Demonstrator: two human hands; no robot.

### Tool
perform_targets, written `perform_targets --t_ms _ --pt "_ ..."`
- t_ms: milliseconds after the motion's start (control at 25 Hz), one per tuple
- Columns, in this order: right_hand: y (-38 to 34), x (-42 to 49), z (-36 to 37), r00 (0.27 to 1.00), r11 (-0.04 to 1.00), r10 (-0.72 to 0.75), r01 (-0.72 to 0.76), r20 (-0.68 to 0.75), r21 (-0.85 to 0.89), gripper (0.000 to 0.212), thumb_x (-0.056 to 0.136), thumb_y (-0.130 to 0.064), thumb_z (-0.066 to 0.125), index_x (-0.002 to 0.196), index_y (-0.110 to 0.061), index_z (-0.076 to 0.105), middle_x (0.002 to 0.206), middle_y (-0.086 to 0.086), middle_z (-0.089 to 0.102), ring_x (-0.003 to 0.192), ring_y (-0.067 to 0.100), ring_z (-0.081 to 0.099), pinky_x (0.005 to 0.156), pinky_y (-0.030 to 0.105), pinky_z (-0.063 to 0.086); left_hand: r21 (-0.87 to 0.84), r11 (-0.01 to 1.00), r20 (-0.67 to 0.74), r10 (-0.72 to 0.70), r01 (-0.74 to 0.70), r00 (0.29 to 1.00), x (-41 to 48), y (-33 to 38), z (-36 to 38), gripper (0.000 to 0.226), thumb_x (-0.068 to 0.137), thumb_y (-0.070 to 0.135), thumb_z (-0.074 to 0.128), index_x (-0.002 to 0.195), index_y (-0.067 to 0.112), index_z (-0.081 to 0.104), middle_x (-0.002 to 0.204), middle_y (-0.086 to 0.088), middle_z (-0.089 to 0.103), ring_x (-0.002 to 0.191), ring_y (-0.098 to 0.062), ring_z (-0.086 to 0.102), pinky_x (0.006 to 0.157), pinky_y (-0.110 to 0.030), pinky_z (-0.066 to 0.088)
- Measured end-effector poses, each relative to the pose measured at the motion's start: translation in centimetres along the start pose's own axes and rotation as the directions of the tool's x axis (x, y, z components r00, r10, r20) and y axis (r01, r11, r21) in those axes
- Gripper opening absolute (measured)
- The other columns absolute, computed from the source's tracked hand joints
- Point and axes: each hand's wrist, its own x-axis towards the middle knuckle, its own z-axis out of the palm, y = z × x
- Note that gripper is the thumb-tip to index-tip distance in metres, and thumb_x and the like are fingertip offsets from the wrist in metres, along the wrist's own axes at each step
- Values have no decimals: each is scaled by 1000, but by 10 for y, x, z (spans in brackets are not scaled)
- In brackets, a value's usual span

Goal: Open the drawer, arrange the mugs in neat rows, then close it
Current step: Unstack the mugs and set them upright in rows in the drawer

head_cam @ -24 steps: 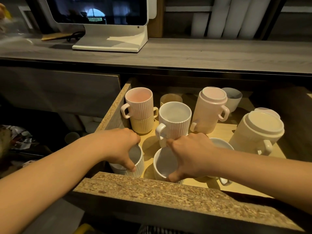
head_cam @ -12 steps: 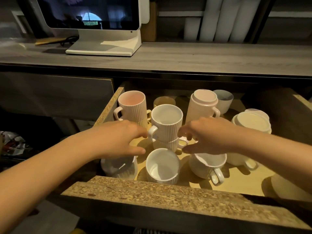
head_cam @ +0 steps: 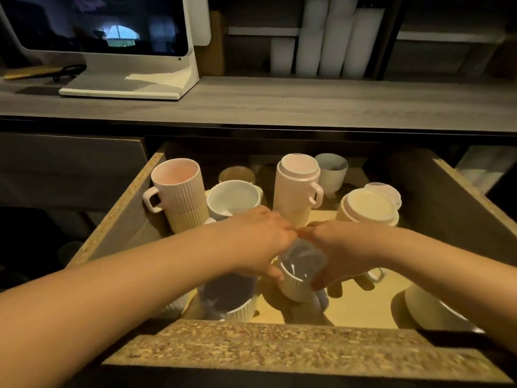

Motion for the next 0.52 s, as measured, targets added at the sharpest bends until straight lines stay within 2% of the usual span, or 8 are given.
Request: perform_targets --t_ms 80,200,280,400,520 --pt "-2 0 4 1000 1000 -7 7 -19 23 74 75 -38 75 137 -32 36 128 -6 55 107 17 57 82 24 50 -41 999 72 -19 22 997 3 5 11 60 85 45 59 133 16 39 136 -3 49 122 -21 47 104 -35 38" --pt "-2 2 6 999 1000 -20 20 -48 -7 65 72 -43 75 129 -27 48 119 -2 61 98 16 61 80 26 55 -282 952 182 -69 119 981 1 9 21 73 84 39 63 141 19 22 142 -3 43 120 -21 50 98 -33 46" --pt "-3 0 6 998 1000 -4 3 -68 -11 67 69 -49 75 126 -23 51 114 -1 63 94 17 60 78 27 55 -408 898 214 -84 167 973 -1 7 22 78 83 37 65 144 22 17 145 -2 42 123 -20 50 100 -34 45" --pt "-9 -6 7 997 999 37 -37 -66 3 77 64 -57 75 125 -20 48 110 0 59 90 17 56 75 28 55 -453 875 224 -77 173 972 -3 2 19 69 86 35 62 143 22 25 144 0 43 126 -16 47 102 -29 41" --pt "-19 -11 9 999 999 41 -41 -9 11 81 62 -60 75 125 -20 44 108 -1 55 91 19 56 77 32 56 -462 873 234 -49 155 971 -6 -1 17 62 85 37 62 138 22 35 136 1 49 120 -14 49 99 -25 41"
